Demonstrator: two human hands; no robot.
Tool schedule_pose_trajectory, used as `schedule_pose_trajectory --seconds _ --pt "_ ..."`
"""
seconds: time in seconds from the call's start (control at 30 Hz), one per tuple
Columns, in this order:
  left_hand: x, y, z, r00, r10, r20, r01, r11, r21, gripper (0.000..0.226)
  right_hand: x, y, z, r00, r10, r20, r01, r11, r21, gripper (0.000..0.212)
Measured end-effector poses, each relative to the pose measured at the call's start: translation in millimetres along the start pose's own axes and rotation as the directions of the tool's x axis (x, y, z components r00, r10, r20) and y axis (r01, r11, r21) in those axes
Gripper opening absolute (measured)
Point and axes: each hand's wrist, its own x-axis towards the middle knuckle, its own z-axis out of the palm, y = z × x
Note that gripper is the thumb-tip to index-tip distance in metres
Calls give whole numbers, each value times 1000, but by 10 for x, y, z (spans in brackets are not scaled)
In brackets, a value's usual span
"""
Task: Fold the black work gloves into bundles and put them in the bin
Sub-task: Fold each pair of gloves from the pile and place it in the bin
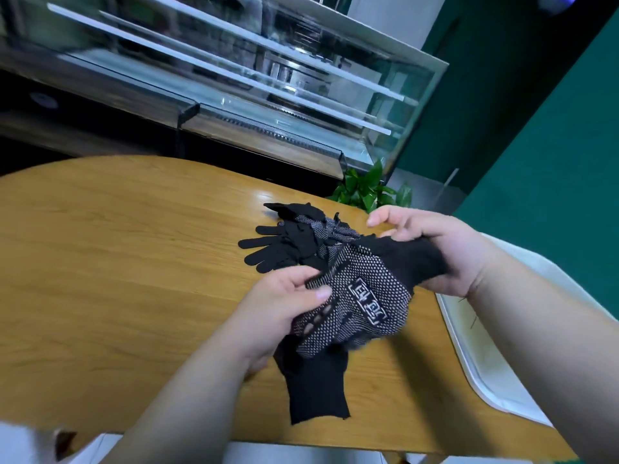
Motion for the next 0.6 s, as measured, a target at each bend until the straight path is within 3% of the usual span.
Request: schedule_pose_trajectory --seconds 0.1,0.17,0.27,0.33,0.4,0.47,0.53,0.6 --pt "9 39 -65 998 -46 -47 41 994 -102 28 25 64 0 997 -57 -51 58 998 8 17" --pt "25 59 -110 994 -53 -92 46 996 -70 18 26 87 -18 997 -66 -46 69 994 81 26" --pt "68 71 -169 980 -79 -181 55 989 -136 22 42 112 -64 996 -75 38 69 986 152 41" --pt "103 55 -216 969 -121 -216 83 981 -175 21 61 107 -43 991 -107 84 100 992 83 43" --pt "110 59 -236 956 -166 -243 120 974 -192 21 68 93 10 993 -106 57 114 980 -161 40" --pt "116 67 -244 937 -177 -301 134 978 -160 19 70 52 147 982 -180 -56 115 808 -578 13" --pt "130 88 -266 898 -143 -416 114 989 -95 16 95 17 242 939 -322 -123 72 533 -843 32" --pt "155 77 -331 830 -59 -555 72 997 1 16 132 -16 348 880 -464 -104 98 390 -915 42"
